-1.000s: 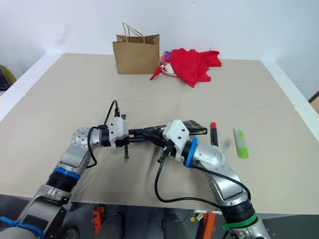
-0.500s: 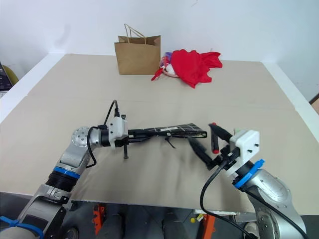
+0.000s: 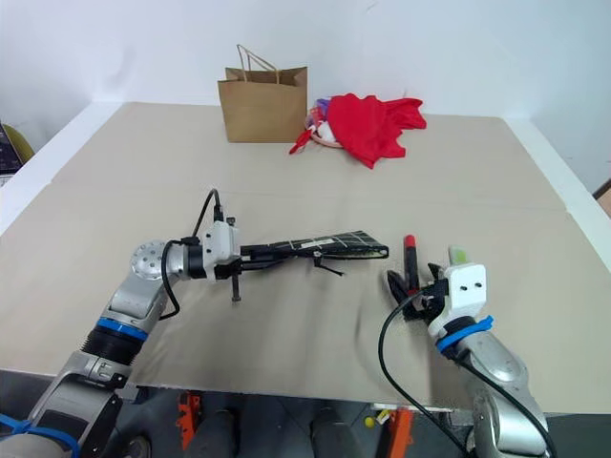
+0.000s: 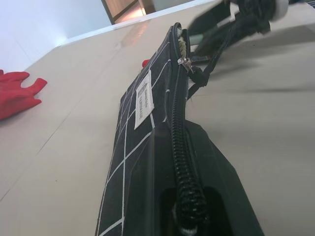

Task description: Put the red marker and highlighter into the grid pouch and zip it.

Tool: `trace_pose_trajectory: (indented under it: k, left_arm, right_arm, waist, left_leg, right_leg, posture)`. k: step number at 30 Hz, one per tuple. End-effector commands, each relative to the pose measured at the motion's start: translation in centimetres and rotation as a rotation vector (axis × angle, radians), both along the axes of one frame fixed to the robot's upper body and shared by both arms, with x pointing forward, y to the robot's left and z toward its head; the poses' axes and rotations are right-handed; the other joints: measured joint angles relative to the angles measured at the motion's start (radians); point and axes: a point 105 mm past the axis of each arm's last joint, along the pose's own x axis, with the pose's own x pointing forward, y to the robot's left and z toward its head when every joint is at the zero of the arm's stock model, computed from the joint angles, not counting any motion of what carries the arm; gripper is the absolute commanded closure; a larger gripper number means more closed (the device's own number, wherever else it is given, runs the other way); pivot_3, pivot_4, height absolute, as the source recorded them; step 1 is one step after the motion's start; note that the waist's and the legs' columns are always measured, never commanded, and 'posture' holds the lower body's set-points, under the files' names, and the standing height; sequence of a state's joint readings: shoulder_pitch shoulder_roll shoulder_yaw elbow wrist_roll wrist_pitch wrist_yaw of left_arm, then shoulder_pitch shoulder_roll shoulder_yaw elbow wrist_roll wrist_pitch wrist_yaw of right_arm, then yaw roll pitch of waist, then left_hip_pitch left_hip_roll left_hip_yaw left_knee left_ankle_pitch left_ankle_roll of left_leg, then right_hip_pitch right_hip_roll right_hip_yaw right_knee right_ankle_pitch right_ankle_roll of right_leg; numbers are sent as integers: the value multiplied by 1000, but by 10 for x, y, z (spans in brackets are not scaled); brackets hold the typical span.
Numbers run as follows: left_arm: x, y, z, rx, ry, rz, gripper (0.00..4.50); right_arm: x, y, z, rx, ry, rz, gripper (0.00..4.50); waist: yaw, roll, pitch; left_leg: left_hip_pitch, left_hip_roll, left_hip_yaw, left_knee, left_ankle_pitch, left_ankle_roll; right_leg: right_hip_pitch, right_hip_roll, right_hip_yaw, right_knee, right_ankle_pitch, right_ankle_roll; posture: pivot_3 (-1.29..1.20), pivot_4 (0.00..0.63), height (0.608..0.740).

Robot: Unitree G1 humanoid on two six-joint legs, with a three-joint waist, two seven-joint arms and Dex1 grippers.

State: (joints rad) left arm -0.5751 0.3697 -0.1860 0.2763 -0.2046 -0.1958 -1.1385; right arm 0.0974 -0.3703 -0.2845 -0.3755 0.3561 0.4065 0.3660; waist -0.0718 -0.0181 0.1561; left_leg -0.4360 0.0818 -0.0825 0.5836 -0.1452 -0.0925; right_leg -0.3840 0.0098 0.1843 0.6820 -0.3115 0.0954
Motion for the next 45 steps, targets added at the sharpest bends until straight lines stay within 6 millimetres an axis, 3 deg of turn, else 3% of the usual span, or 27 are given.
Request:
trace_pose_trajectory:
  k: [1, 3, 6, 13, 14, 15, 18, 21, 24, 26, 29, 31, 37, 45]
  left_arm:
    - [0, -2, 20, -34, -72, -1, 4500]
    - [-1, -2, 21, -35, -73, -1, 4500]
    - [-1, -2, 20, -30, -75, -3, 4500]
    - [0, -1, 21, -28, -77, 1, 4500]
    - [0, -1, 20, -27, -77, 2, 4500]
    - [0, -1, 20, -26, -77, 1, 4500]
    - [-2, 0, 18, -9, -79, -11, 4500]
    - [-4, 0, 16, -4, -73, -25, 4500]
    - [-7, 1, 15, 4, -65, -47, 4500]
    - [-8, 1, 14, 8, -62, -56, 4500]
    - [-9, 1, 14, 11, -61, -66, 4500]
    - [-9, 1, 15, 8, -64, -72, 4500]
    - [-13, -2, 17, -1, -73, -88, 4500]
    - [-22, -5, 15, 2, -74, -109, 4500]
  right_arm:
    - [4, -7, -18, 62, 52, -158, 209]
    - [5, -6, -19, 93, 54, -191, 209]
    - [7, -7, -22, 55, 61, -221, 816]
    - [9, 1, -24, 9, 89, -223, 3657]
    - [9, 2, -22, -8, 87, -212, 3872]
    - [9, 2, -20, -28, 82, -201, 3873]
    - [11, 4, 19, -118, -56, -38, 3873]
    - [7, -7, 54, -165, -150, 68, 3873]
    - [-7, -16, 92, -288, -233, 263, 3873]
    - [-20, -10, 102, -354, -237, 421, 3873]
    - [-45, 2, 97, -531, -140, 719, 3873]
    - [-50, 2, 90, -590, -85, 792, 3873]
    - [-47, -1, 75, -636, -24, 843, 3873]
    - [-41, -5, 76, -642, -25, 829, 3873]
  waist:
    - [0, 0, 0]
    - [0, 0, 0]
    - [0, 0, 0]
    - [-1, 0, 0]
    - [-1, 0, 0]
    - [-1, 0, 0]
    - [-1, 0, 0]
    - [-1, 2, 1]
    - [-1, 4, 3]
    - [-1, 4, 5]
    - [-1, 6, 6]
    - [-1, 10, 10]
    - [-2, 8, 11]
    - [-1, 8, 11]
  left_leg:
    - [0, 0, 0, 0, 0, 0]
    - [0, 0, 0, 0, 0, 0]
    - [0, 0, 0, 0, 0, 0]
    - [0, 0, 0, 0, 0, 0]
    - [0, 0, 0, 0, 0, 0]
    - [0, 0, 0, 1, 0, 0]
    - [0, 0, 0, 1, 0, 0]
    - [0, 0, 0, 1, 0, 0]
    - [0, 0, 0, 0, 0, 0]
    - [-1, -1, 0, 0, 0, 0]
    - [0, -1, -1, 0, -1, 2]
    - [-1, -2, -1, 2, -1, 2]
    - [0, -3, -1, 3, -1, 2]
    - [0, -3, -1, 3, -1, 1]
  right_leg:
    - [0, 0, 0, 0, 0, 0]
    - [0, 0, 0, 0, 0, 0]
    - [0, 0, 0, 0, 0, 0]
    - [0, 0, 0, 0, 0, 0]
    - [0, 0, 0, 0, 0, 0]
    - [0, 0, 0, 0, 0, 0]
    - [0, 0, 0, 0, 0, 0]
    - [0, -1, 0, 0, 0, 0]
    - [0, 0, 0, 0, 0, 0]
    - [0, -1, 0, -1, -1, 1]
    - [1, 0, -1, -1, -1, 0]
    - [1, -2, -1, -1, -2, 1]
    - [3, -3, -1, -1, -1, 2]
    - [3, -3, -1, -1, -1, 3]
  posture:
    - [0, 150, 740]
    - [0, 150, 740]
    - [0, 150, 740]
    - [0, 150, 740]
    - [0, 150, 740]
    - [0, 150, 740]
    - [0, 150, 740]
    - [0, 150, 740]
    - [0, 150, 740]
    - [0, 150, 740]
    - [0, 150, 740]
    - [0, 150, 740]
    - [0, 150, 740]
    - [0, 150, 740]
